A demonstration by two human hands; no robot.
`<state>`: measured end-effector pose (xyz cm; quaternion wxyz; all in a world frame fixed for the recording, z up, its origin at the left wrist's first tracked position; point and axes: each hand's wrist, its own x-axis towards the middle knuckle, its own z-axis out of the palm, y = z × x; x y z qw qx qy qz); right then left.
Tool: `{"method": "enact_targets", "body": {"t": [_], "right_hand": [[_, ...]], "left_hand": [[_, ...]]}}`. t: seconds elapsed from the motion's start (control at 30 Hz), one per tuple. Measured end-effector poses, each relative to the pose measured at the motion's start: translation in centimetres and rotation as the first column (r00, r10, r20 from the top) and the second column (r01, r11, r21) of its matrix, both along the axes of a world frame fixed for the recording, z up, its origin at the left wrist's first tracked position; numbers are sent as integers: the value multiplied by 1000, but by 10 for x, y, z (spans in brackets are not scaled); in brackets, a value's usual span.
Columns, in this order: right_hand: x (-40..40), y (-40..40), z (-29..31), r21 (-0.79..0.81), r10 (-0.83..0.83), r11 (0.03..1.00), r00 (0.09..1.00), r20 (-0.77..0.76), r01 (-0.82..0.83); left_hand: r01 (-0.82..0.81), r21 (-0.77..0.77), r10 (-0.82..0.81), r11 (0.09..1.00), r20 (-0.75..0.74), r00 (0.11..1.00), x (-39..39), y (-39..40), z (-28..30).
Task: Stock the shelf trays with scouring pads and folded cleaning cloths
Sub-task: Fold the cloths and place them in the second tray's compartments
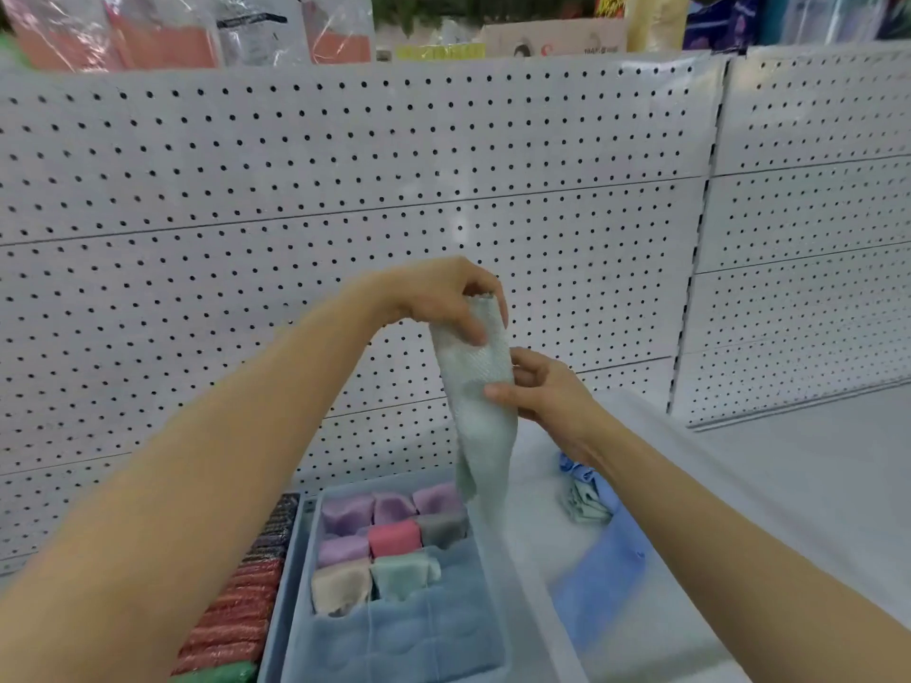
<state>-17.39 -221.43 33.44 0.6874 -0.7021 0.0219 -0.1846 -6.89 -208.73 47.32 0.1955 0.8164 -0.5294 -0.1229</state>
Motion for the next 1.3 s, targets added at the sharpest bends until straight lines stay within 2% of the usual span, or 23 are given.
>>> {"method": "enact_targets", "body": {"t": [0.07,0.13,0.2,0.27,0.37,0.4,0.47,0.53,0.6,0.67,0.73,0.83,0.97,1.03,1.2,1.3], "right_hand": [[2,17,14,-48,-15,999,998,57,18],[4,37,23,-152,-102,982,990,97,116],[6,61,31,-297,-231,915,958,170,273],[11,84,37,-401,-350,803,893,284,442],[19,109,45,-451,-456,646,786,419,615],[19,116,49,-441,-474,620,758,448,649],[19,123,56,-328,-491,646,704,513,689],[13,125,64,-224,-511,690,682,523,689],[10,121,71,-148,-574,707,684,451,691],[6,116,74,-33,-590,768,727,352,639],[4,113,73,48,-554,823,781,288,566],[-2,115,70,38,-525,845,815,244,533],[-7,123,66,-36,-573,800,781,249,599],[-7,126,66,-85,-600,767,759,253,636],[-9,134,71,-262,-607,673,719,339,692],[-11,132,74,-301,-560,679,738,377,669]], "left_hand": [[-49,-96,41,994,-91,995,-3,17,9],[-152,-174,115,973,-206,972,-5,28,15],[-281,-235,193,931,-337,921,-6,37,19],[-384,-276,240,881,-438,866,-8,46,21],[-482,-347,219,805,-581,784,-8,58,23],[-505,-368,194,781,-627,755,-8,63,23],[-493,-393,117,776,-679,725,-7,75,26],[-383,-393,40,836,-652,757,-7,91,28],[-286,-364,50,887,-539,841,-5,108,27],[-320,-334,174,887,-398,901,-3,119,24],[-384,-344,314,857,-242,918,-3,126,19],[-392,-359,379,847,-109,919,-7,130,15],[-430,-283,449,858,4,893,-17,131,10],[-451,-285,466,846,-20,885,-24,128,9],[-488,-304,370,818,-371,852,-42,118,17],[-499,-331,323,801,-463,825,-50,113,20]]}}
